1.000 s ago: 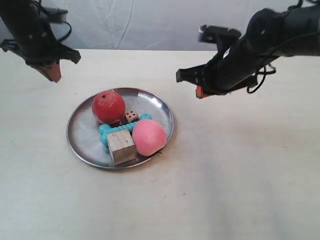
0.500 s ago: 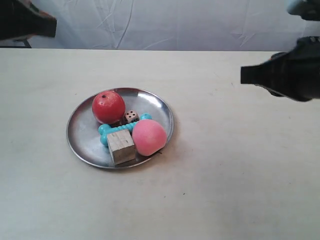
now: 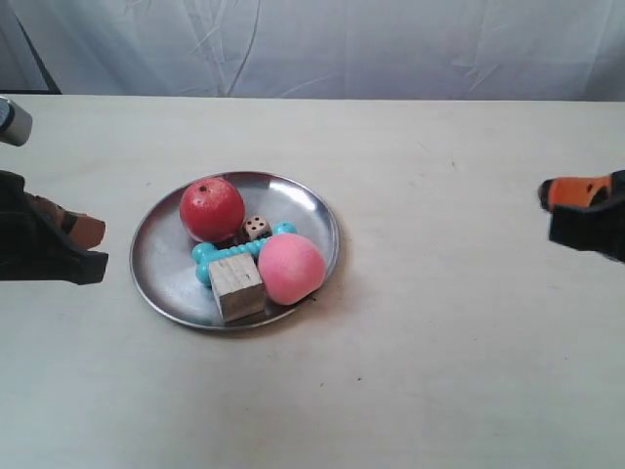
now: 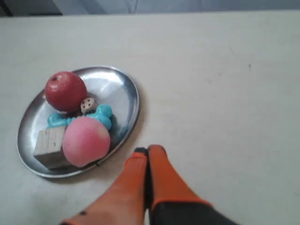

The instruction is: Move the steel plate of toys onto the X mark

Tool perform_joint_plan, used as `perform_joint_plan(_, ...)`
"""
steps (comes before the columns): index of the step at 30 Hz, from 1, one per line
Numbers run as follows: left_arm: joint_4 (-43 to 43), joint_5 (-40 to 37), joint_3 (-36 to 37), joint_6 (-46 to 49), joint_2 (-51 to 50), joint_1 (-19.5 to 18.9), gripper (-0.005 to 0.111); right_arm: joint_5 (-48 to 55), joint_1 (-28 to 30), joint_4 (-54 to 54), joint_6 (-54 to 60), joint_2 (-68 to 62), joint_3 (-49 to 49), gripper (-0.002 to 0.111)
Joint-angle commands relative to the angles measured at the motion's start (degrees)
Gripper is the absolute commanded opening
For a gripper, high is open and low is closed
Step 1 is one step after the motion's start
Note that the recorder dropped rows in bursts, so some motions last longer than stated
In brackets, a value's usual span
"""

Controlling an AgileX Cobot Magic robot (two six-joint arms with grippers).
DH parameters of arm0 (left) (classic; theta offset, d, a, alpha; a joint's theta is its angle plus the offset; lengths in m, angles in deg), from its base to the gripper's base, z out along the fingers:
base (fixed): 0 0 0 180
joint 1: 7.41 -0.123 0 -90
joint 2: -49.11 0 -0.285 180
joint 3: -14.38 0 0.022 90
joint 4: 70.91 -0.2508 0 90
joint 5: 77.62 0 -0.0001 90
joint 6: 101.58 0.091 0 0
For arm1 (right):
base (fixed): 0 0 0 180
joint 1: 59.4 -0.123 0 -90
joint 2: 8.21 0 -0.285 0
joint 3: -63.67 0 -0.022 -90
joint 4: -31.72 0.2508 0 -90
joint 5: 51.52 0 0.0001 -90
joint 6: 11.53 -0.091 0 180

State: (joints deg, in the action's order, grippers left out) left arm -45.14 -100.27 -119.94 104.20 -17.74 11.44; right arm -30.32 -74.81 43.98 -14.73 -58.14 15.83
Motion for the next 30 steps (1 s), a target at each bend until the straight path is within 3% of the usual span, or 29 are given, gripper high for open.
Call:
perform_joint_plan(1,0.56,0.42,0.21,0.14,0.41,0.36,0.0,1.35,6.59,-1.81,0.39,14.5,-0.81,0.0)
perform_joint_plan(5,0.56,0.42,0.21,0.14,0.41,0.36,0.0,4.29,14.31,-3.16,3.2,31.56,-6.99,0.0)
perform_joint_plan(9,0.56,0.42,0.21,0.14,0.41,0.36,0.0,3.95,16.3,-3.16,3.2,41.54,-12.49,0.0)
perform_joint_plan(22,0.4,0.7,0.21,0.14,0.41,0.36,0.0,3.05,16.3,-5.47,3.2,42.14,-25.87,0.0)
perform_joint_plan(30,0.4,0.7,0.21,0.14,0.41,0.36,0.0,2.57,16.3,-4.0,3.2,42.14,-29.27,0.0)
